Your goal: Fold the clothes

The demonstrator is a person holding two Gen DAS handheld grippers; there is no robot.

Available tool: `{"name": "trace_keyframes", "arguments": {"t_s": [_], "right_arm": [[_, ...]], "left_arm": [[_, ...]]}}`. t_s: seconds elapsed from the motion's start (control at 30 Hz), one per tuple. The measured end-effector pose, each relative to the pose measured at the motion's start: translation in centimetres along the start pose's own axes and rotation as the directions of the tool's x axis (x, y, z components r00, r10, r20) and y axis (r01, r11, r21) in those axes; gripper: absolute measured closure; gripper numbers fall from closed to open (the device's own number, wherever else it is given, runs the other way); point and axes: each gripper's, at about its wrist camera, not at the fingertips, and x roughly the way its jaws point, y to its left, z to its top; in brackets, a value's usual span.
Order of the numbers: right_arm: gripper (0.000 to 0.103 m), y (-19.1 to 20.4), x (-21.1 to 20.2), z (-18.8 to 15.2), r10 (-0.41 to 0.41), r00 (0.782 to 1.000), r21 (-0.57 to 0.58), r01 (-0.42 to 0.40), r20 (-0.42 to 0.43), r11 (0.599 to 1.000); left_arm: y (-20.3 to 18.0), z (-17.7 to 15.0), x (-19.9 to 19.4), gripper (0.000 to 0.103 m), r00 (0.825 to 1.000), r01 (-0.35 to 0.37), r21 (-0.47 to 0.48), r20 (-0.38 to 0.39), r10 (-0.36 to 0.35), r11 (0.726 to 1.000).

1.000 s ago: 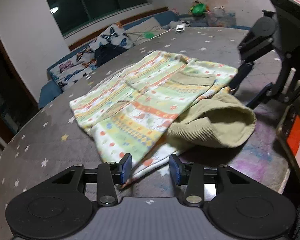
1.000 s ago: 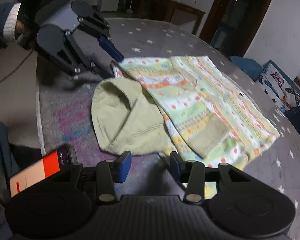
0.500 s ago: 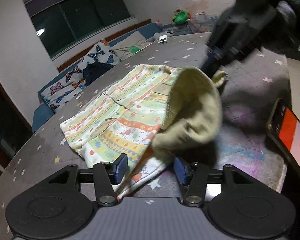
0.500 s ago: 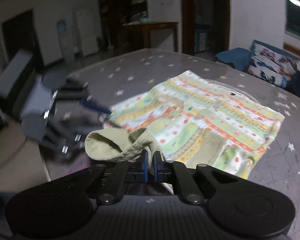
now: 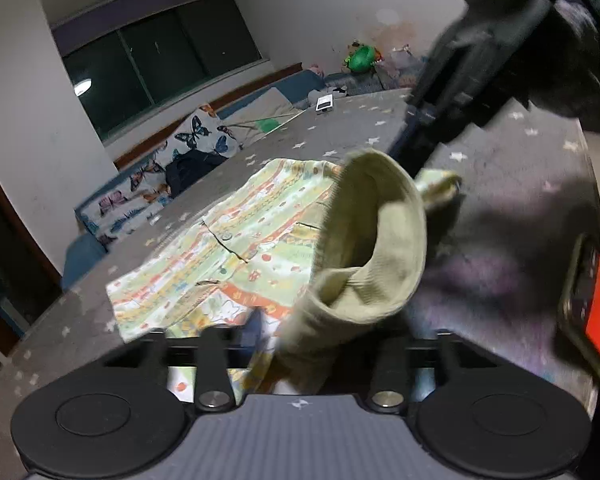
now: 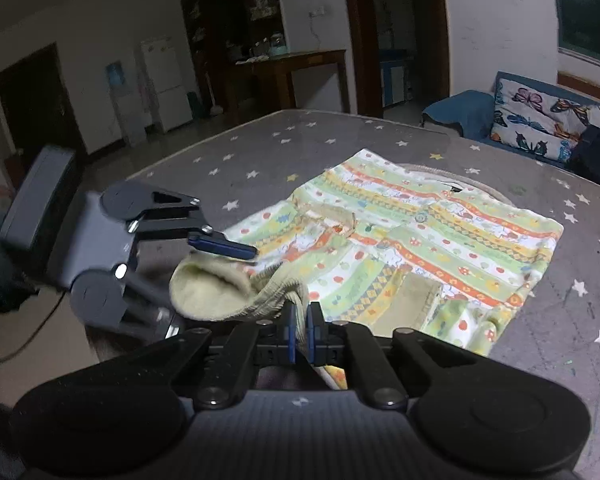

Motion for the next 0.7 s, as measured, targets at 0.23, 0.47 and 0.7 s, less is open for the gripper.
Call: {"name": "trace_keyframes", "arguments": {"t_s": [0.23, 0.47, 0.7], "right_arm": [[0.056, 1.0, 0.8, -1.4, -0.091, 0.995, -0.148, 0.086, -0.031, 0.985], [0.058, 2.2, 2.3, -2.6, -0.184, 0.983, -0.316, 0.168, -0.023, 0.934], [0.088, 1.4, 3.8, -1.8, -0.202, 0.979, -0.287, 0.185, -0.03, 0.94]], "left_arm": [[1.9, 1.1, -0.4, 0.077, 0.999, -0.007, -0.093, 0.037, 0.01, 0.996], [1.9, 1.7, -0.4, 0.076, 0.999, -0.01, -0.077, 0.031, 0.012, 0.997], [0.0, 0.0, -1.1, 0.057, 0.999, -0.052, 0.025, 0.001, 0.052, 0.998]]}}
